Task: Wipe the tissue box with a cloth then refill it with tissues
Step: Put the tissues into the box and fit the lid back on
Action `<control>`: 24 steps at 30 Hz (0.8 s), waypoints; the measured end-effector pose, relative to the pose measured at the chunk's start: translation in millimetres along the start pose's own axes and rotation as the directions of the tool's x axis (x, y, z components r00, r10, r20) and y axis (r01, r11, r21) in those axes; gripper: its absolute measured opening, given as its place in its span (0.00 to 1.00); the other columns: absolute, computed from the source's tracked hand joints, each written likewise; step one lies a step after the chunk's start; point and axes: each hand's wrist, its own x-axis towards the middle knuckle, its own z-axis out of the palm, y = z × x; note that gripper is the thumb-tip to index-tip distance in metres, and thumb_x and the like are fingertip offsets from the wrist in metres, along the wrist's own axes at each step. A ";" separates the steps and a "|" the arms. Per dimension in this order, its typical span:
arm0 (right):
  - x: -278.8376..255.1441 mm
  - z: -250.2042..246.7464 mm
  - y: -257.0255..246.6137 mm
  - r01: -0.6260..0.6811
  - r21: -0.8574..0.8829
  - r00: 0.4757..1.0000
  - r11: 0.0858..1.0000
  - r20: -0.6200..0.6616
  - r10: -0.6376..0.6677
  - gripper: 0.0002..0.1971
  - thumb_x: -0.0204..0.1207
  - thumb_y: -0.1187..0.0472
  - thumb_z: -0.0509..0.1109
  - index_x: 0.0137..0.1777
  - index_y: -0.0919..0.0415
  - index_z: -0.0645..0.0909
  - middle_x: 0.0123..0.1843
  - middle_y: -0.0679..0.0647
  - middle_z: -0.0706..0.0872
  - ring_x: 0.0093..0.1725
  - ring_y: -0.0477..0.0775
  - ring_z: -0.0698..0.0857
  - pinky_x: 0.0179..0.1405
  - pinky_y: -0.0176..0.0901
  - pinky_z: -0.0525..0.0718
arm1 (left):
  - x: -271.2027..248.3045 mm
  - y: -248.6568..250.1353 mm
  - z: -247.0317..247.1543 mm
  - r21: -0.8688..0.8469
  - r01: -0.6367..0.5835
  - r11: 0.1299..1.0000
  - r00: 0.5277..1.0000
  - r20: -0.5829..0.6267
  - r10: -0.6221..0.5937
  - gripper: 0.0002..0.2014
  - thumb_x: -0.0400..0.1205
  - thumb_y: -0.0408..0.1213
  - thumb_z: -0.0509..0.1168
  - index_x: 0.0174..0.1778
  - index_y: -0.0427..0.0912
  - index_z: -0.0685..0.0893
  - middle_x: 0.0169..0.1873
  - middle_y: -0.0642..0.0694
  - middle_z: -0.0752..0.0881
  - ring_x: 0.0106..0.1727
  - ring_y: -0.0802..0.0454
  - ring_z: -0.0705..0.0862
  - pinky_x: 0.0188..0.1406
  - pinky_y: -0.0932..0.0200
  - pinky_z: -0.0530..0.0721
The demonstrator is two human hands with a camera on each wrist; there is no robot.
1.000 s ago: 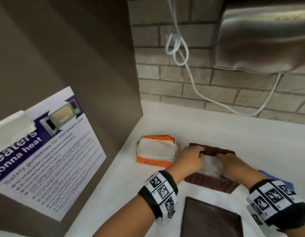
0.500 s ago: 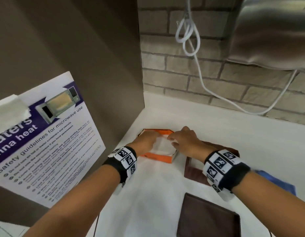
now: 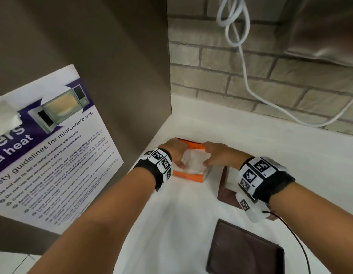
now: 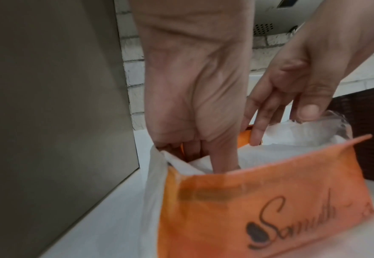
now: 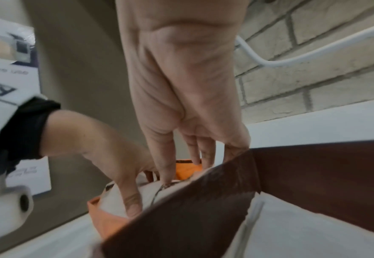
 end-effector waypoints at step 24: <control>-12.9 -1.1 12.9 0.208 0.612 0.977 0.763 -0.168 -0.132 0.27 0.65 0.65 0.83 0.65 0.59 0.82 0.61 0.53 0.88 0.62 0.54 0.85 0.62 0.48 0.84 | -41.0 -22.6 -20.5 -0.436 -0.209 0.876 0.951 -0.300 0.077 0.25 0.63 0.41 0.81 0.53 0.56 0.81 0.49 0.54 0.84 0.51 0.52 0.82 0.48 0.54 0.82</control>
